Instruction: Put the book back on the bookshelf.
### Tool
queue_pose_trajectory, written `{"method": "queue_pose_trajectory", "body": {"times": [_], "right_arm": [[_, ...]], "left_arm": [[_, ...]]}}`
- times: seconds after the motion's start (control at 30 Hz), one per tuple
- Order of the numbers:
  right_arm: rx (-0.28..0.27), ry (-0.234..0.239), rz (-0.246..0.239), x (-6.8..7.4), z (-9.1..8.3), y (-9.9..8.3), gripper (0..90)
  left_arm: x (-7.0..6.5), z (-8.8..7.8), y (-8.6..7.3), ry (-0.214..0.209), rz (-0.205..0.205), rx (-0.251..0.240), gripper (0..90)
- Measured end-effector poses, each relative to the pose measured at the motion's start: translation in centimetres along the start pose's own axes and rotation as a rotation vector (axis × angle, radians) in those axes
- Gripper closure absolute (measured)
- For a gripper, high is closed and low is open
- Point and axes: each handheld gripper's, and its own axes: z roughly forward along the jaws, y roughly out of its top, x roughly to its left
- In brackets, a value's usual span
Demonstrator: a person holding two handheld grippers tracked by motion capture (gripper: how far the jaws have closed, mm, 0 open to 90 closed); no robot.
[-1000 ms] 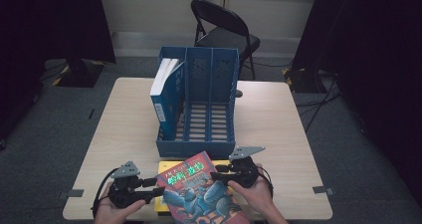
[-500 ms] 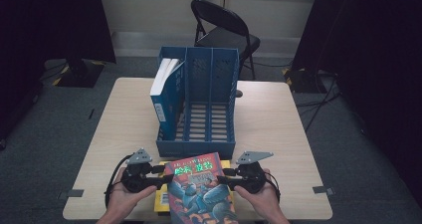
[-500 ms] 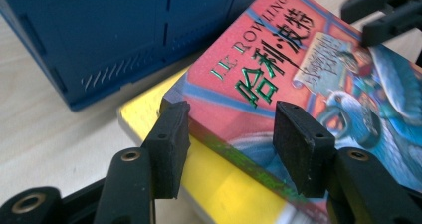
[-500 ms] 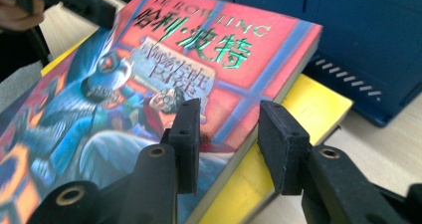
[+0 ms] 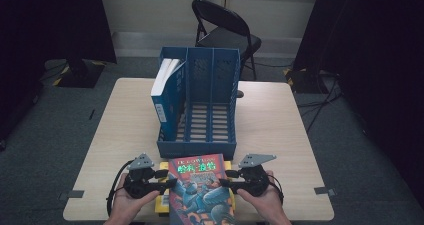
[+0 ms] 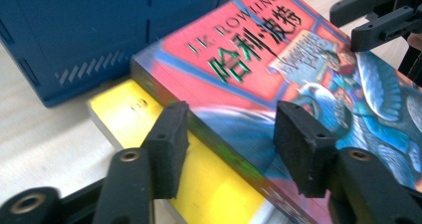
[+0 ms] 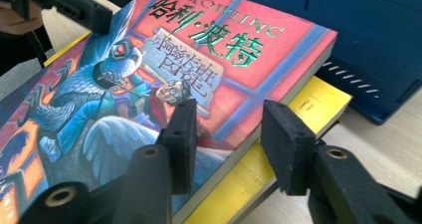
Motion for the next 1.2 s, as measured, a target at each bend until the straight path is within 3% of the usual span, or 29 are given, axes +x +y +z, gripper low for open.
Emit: {"method": "queue_pose_trajectory", "body": {"times": [0.17,0.33,0.6,0.83,1.0,1.2], "right_arm": [[-0.014,0.000,0.012,0.0,0.1,-0.2,56.6],[-0.016,-0.006,0.019,0.1,0.2,-0.2,56.7],[-0.017,-0.047,0.031,0.7,0.3,-0.1,56.1],[-0.027,-0.032,0.031,0.6,0.4,-0.1,55.4],[-0.020,-0.024,-0.010,0.7,0.5,0.0,42.1],[-0.017,-0.022,0.042,0.0,1.2,0.2,31.6]], "left_arm": [[0.3,0.1,0.1,-0.010,-0.020,0.010,45.6],[0.3,0.2,0.7,0.030,0.029,0.003,49.7],[0.9,0.8,1.4,0.041,0.027,0.000,50.5],[1.5,0.8,1.3,0.011,0.023,-0.011,49.1],[1.7,0.8,0.8,-0.025,-0.010,-0.017,43.7],[1.6,0.9,0.6,-0.029,0.012,-0.024,40.0]]}}
